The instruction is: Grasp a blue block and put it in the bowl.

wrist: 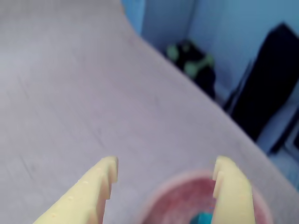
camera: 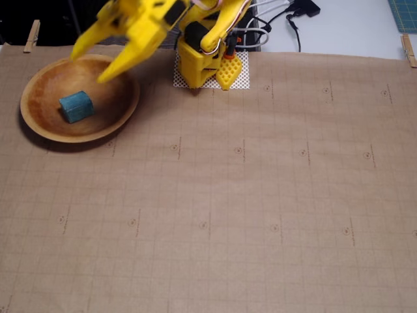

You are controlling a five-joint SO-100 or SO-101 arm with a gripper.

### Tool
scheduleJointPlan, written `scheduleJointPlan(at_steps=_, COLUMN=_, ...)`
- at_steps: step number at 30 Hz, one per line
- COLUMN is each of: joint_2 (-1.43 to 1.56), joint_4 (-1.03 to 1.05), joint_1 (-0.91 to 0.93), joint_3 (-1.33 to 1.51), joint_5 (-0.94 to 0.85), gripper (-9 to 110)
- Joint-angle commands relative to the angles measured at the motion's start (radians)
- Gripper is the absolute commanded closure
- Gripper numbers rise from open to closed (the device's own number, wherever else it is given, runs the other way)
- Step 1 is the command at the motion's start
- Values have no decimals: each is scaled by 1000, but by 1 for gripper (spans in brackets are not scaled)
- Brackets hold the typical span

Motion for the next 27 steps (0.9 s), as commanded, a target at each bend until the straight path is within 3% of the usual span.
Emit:
scheduleJointPlan(at_steps=1, joint_2=137, joint_4=3, joint_1=-101, joint_3=-29, joint_5=43, gripper=78)
scheduleJointPlan(at_steps=12, joint_2=212, joint_4=15, joint_1=-575, joint_3=-5, joint_5=91, gripper=78)
scheduleJointPlan(at_steps=18, joint_2=222, joint_4=126, joint_1=-629, joint_3=57, joint_5=86, gripper=82)
scheduleJointPlan(at_steps=27, joint_2=224, joint_4=302, joint_1=-630, joint_3=72, joint_5=86, gripper=105)
